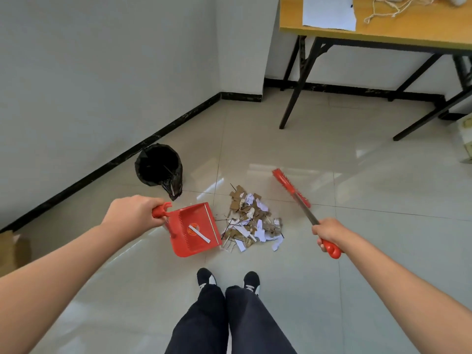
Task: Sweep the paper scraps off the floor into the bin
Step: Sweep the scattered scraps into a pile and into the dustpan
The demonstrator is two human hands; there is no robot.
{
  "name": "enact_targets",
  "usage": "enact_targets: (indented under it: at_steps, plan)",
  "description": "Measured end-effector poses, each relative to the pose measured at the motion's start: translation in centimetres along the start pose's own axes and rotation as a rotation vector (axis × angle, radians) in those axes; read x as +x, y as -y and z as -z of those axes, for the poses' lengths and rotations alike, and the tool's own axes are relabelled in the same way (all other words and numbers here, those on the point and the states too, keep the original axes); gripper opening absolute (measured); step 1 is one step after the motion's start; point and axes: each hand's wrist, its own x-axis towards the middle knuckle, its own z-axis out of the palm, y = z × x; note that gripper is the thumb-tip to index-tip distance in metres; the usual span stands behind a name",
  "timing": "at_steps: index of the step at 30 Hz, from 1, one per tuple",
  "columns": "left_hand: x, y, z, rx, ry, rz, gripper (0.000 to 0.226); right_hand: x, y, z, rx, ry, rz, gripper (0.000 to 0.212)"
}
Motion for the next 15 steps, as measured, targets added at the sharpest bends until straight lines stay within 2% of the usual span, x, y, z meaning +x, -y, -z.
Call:
enact_targets:
  at_steps: [4, 9, 15]
  plan:
    - [1.2, 1.0, -2.6, 0.045, 0.022, -0.057, 0.025, 1.9, 0.4, -0.9, 0.078, 0.035, -0.072, 0.01]
    - [1.3, 2.0, -5.2, 0.074, 0.054, -0.137, 0.023, 1.5, 0.3, -5.6, 0.041, 0.094, -0.159, 0.007]
    - [1.6, 4.3, -7.6, 0.005, 0.021, -0.183, 0.022, -1.1, -0.4, -12.9, -0.043, 0.06, -0.135, 0.011]
